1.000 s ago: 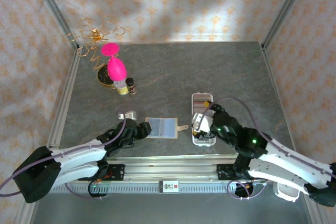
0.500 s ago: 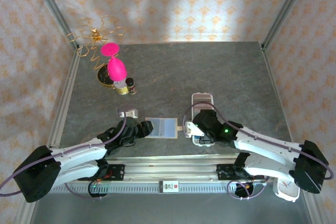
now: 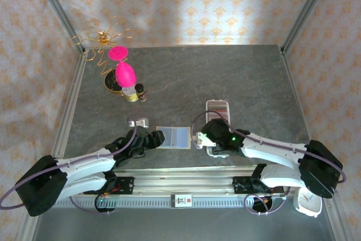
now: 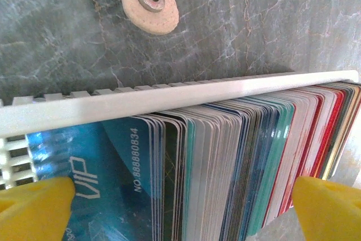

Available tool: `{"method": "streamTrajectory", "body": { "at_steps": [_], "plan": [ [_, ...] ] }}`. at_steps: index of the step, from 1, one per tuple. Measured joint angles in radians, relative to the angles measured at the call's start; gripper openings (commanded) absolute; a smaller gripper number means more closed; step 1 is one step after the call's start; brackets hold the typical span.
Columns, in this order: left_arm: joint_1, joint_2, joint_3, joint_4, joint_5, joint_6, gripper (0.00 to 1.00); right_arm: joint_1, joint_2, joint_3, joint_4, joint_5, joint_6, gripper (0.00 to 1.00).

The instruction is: Put the credit cards into the card holder

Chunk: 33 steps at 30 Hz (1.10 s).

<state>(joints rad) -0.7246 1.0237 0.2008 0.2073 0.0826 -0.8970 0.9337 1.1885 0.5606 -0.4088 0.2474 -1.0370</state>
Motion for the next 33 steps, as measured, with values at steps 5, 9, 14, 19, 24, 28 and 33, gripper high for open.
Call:
{"method": "streamTrajectory", "body": {
  "at_steps": [5,9,14,19,24,28,33],
  "plan": [
    [0.0,0.0,-0.013,0.011,0.01,-0.003,0.6,-0.004,0.024,0.012,0.004,0.019,-0.003,0.83],
    [0.0,0.0,-0.014,0.011,0.012,-0.003,0.6,-0.005,0.024,0.012,0.002,0.018,0.001,0.78],
    [0.0,-0.006,-0.015,0.011,0.011,-0.003,0.6,-0.005,0.023,0.014,-0.006,0.014,0.007,0.73],
    [0.0,-0.008,-0.015,0.011,0.011,-0.003,0.6,-0.005,0.018,0.014,-0.018,0.005,0.014,0.63],
    [0.0,-0.008,-0.015,0.011,0.011,-0.003,0.6,-0.005,-0.014,0.014,-0.024,-0.002,0.014,0.53],
    [0.0,-0.008,-0.015,0.011,0.011,-0.003,0.6,-0.005,-0.03,0.014,-0.026,-0.001,0.014,0.5],
    [0.0,-0.007,-0.015,0.011,0.012,-0.003,0.6,-0.005,-0.037,0.014,-0.031,-0.002,0.015,0.45]
  ]
}}
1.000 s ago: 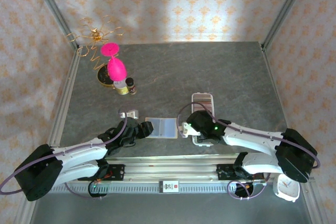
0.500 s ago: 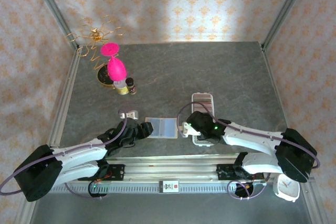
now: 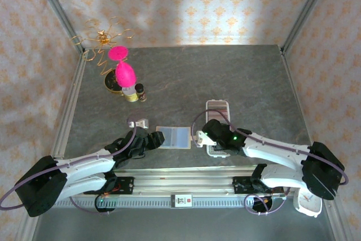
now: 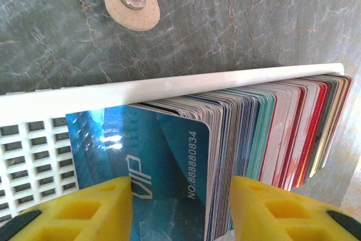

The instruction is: Put the credit cards into the card holder

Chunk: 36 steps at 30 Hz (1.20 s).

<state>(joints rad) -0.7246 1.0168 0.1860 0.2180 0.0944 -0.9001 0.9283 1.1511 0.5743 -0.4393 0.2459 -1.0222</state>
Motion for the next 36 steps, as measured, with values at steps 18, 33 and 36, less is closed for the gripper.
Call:
{"method": "streamTrajectory", "body": {
  "at_steps": [18,33,36],
  "plan": [
    [0.0,0.026,0.0,0.003,0.003,-0.008,0.59,0.0,-0.032,0.0,-0.01,-0.002,0.001,0.3],
    [0.0,0.033,0.0,0.009,0.003,-0.011,0.59,0.0,-0.087,0.0,-0.032,-0.003,0.009,0.13],
    [0.0,0.033,0.0,0.01,0.003,-0.011,0.59,0.0,-0.097,0.0,-0.039,-0.008,0.015,0.09]
  ]
}}
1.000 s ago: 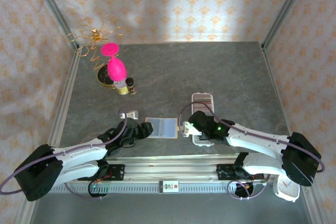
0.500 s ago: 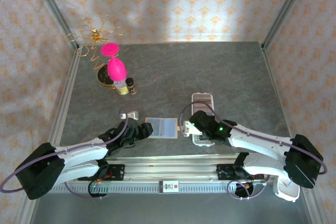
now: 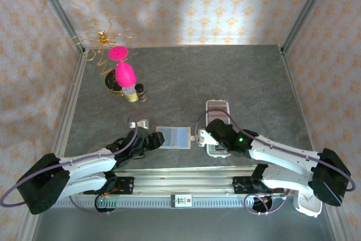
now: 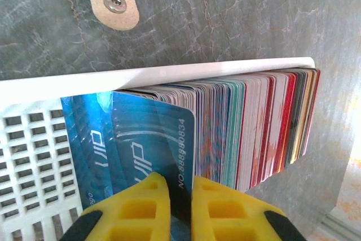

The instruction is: Put the credit cards into the card holder

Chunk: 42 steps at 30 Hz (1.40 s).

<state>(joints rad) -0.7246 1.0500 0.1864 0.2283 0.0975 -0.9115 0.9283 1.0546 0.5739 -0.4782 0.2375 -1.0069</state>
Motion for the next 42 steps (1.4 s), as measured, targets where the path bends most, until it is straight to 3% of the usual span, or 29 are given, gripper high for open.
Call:
{"method": "streamTrajectory", "body": {
  "at_steps": [4,15,25,34,42],
  "plan": [
    [0.0,0.0,0.001,-0.001,0.0,0.001,0.59,0.0,-0.021,0.0,-0.024,-0.018,0.018,0.0],
    [0.0,0.01,0.033,-0.042,-0.011,0.022,0.6,0.0,-0.1,0.008,-0.138,-0.115,0.034,0.0],
    [0.0,0.054,0.057,-0.061,-0.027,0.031,0.6,-0.005,-0.244,0.135,-0.211,-0.259,0.107,0.0],
    [0.0,0.076,0.075,-0.072,-0.027,0.049,0.6,-0.005,-0.321,0.102,0.105,-0.507,0.361,0.0],
    [0.0,0.083,0.084,-0.087,-0.027,0.058,0.61,-0.007,-0.227,0.043,0.406,-0.438,0.925,0.0]
  ]
}}
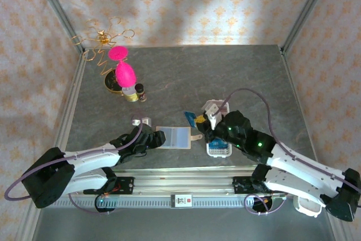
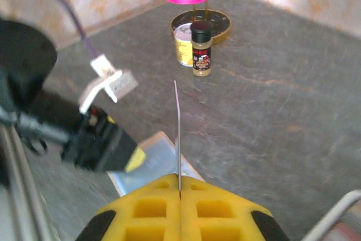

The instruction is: Put the credit cards into the card holder

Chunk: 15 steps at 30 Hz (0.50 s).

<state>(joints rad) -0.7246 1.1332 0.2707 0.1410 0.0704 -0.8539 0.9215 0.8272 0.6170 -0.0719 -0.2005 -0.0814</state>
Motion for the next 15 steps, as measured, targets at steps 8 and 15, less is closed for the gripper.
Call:
{"method": "streamTrajectory", "body": {
  "at_steps": [8,15],
  "plan": [
    [0.0,0.014,0.023,-0.03,0.0,0.026,0.62,-0.002,0.231,-0.005,0.09,-0.033,0.523,0.0],
    [0.0,0.016,0.027,-0.041,0.001,0.045,0.62,-0.002,0.306,-0.136,0.299,-0.09,0.831,0.0]
  ]
}}
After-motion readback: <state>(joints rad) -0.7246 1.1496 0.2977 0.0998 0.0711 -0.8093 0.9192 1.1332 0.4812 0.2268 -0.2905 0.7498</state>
